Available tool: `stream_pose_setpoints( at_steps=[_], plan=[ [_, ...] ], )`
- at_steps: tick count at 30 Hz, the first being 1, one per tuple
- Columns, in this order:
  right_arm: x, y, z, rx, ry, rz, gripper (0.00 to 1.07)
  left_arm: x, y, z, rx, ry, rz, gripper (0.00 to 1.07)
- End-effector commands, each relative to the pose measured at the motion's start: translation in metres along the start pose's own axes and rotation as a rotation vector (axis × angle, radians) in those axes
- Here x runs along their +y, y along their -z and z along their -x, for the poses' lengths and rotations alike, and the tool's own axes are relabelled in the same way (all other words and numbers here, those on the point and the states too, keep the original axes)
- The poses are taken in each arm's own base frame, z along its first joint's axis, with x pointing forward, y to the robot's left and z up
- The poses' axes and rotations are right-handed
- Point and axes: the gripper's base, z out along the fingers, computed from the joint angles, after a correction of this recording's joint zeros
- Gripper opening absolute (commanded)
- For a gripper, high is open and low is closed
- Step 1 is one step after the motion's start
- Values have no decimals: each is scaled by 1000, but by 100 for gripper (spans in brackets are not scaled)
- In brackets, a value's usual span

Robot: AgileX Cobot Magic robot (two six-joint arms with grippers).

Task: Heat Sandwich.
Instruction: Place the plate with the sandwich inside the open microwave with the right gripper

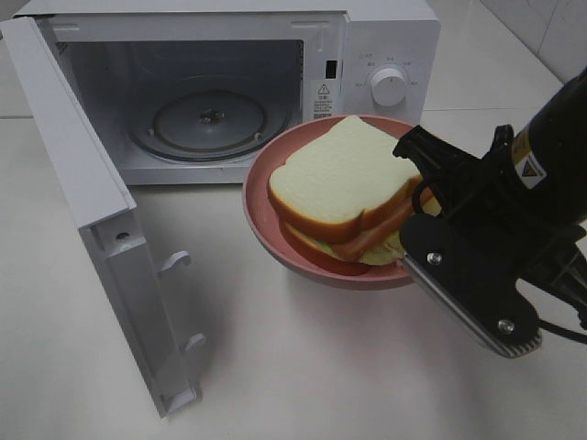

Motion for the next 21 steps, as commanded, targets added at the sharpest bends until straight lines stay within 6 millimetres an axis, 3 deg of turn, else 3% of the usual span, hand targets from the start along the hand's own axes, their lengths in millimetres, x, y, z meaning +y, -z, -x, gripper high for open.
stream_pose_setpoints(
  at_steps=[1,11,21],
  plan=[
    [-1,0,-5,1,13,-22,0,-1,2,-1,-22,6,-10,98],
    [-1,-1,-1,-63,25,-24,0,-1,2,-1,-22,6,-10,98],
    [-20,-17,5,-100,29,-68,0,-1,2,-1,-22,6,-10,98]
  ],
)
